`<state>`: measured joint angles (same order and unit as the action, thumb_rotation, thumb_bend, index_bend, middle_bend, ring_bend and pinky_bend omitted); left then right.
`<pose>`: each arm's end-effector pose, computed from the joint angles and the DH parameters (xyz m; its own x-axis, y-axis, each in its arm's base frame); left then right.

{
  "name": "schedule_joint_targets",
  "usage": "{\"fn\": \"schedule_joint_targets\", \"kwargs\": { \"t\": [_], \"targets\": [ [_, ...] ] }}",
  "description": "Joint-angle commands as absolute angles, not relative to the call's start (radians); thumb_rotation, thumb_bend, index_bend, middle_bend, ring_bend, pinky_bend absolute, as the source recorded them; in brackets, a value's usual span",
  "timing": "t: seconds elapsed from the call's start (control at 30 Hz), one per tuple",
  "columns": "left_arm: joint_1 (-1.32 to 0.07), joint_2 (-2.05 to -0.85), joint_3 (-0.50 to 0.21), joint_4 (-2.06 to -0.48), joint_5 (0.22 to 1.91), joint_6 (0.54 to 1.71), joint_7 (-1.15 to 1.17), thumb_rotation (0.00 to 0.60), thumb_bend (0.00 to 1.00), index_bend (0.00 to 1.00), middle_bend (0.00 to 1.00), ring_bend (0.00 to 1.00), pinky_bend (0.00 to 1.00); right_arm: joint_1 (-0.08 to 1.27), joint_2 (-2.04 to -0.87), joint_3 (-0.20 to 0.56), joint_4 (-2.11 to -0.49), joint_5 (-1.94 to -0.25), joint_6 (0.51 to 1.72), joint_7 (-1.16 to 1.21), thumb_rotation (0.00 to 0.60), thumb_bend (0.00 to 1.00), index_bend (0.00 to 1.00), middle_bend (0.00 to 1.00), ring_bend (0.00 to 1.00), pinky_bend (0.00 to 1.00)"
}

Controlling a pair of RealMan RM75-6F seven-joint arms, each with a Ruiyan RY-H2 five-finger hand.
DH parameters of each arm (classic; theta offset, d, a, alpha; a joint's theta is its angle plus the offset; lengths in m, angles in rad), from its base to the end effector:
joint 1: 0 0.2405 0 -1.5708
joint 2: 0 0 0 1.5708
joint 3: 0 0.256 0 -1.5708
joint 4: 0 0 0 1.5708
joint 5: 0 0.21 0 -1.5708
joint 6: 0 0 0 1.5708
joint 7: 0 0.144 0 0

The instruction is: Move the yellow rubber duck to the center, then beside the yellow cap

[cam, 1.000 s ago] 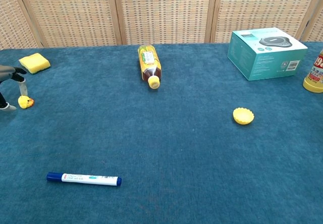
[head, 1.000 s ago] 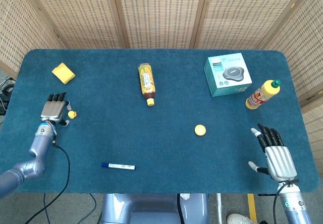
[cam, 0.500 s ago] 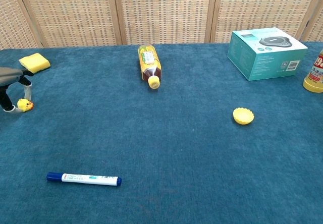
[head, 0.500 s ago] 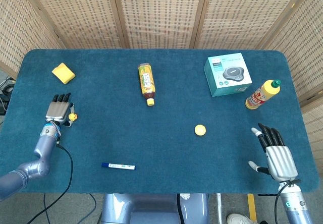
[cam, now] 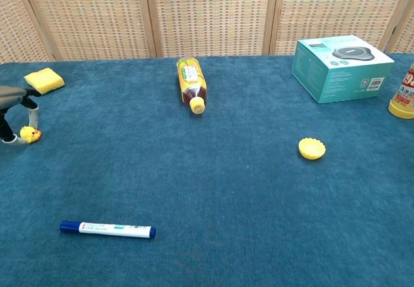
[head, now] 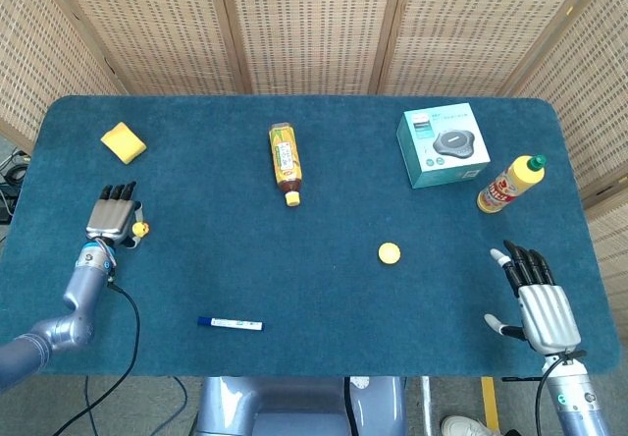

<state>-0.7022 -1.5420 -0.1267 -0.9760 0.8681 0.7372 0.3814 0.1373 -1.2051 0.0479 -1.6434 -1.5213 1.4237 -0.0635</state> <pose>-0.3092 0.3951 0.0385 0.6216 0.3677 0.6917 0.7460 -0.0085 -0.6659 -0.2862 -0.1942 0.1194 0.3518 -0.0541 0.9345 -0.9338 -0.0891 0.3464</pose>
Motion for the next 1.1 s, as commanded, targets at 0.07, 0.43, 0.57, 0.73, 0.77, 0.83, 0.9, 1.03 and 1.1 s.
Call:
{"fn": "schedule_joint_targets", "kwargs": {
  "t": [0.07, 0.43, 0.57, 0.73, 0.77, 0.83, 0.9, 1.03, 1.1],
  "targets": [
    [-0.706, -1.497, -0.146, -1.048, 0.911, 0.781, 0.363, 0.600, 0.29, 0.53, 0.00, 0.00, 0.00, 0.137, -1.203, 0.049, -1.645, -1.522, 1.426, -0.061, 0.600, 0.00, 0.10, 0.00, 0.00, 0.00],
    [-0.723, -1.418, -0.162, -1.269, 0.955, 0.866, 0.426, 0.600, 0.29, 0.53, 0.00, 0.00, 0.00, 0.136, -1.193, 0.052, -1.646, -1.519, 1.427, -0.037, 0.600, 0.00, 0.10, 0.00, 0.00, 0.00],
    [-0.744, -1.430, -0.166, -1.327, 0.961, 0.880, 0.464, 0.600, 0.29, 0.53, 0.00, 0.00, 0.00, 0.136, -1.190, 0.051, -1.647, -1.518, 1.424, -0.030, 0.600, 0.00, 0.10, 0.00, 0.00, 0.00],
    [-0.781, -1.461, -0.172, -1.387, 0.943, 0.899, 0.542, 0.600, 0.29, 0.53, 0.00, 0.00, 0.00, 0.139, -1.185, 0.053, -1.646, -1.510, 1.415, -0.015, 0.600, 0.00, 0.11, 0.00, 0.00, 0.00],
    [-0.789, -1.468, -0.175, -1.396, 0.941, 0.902, 0.555, 0.600, 0.29, 0.53, 0.00, 0.00, 0.00, 0.139, -1.184, 0.054, -1.645, -1.508, 1.414, -0.012, 0.600, 0.00, 0.10, 0.00, 0.00, 0.00],
    [-0.808, -1.485, -0.181, -1.417, 0.929, 0.908, 0.587, 0.600, 0.29, 0.53, 0.00, 0.00, 0.00, 0.139, -1.181, 0.056, -1.645, -1.503, 1.412, -0.003, 0.600, 0.00, 0.10, 0.00, 0.00, 0.00],
    [-0.830, -1.503, -0.188, -1.437, 0.908, 0.913, 0.624, 0.600, 0.29, 0.53, 0.00, 0.00, 0.00, 0.140, -1.179, 0.058, -1.643, -1.499, 1.409, 0.007, 0.600, 0.00, 0.10, 0.00, 0.00, 0.00],
    [-0.870, -1.534, -0.200, -1.461, 0.874, 0.919, 0.681, 0.600, 0.29, 0.53, 0.00, 0.00, 0.00, 0.142, -1.173, 0.059, -1.641, -1.489, 1.397, 0.026, 0.600, 0.00, 0.11, 0.00, 0.00, 0.00],
    [-0.895, -1.556, -0.205, -1.463, 0.851, 0.921, 0.715, 0.600, 0.29, 0.53, 0.00, 0.00, 0.00, 0.145, -1.172, 0.061, -1.637, -1.483, 1.389, 0.036, 0.600, 0.00, 0.11, 0.00, 0.00, 0.00]
  ]
}}
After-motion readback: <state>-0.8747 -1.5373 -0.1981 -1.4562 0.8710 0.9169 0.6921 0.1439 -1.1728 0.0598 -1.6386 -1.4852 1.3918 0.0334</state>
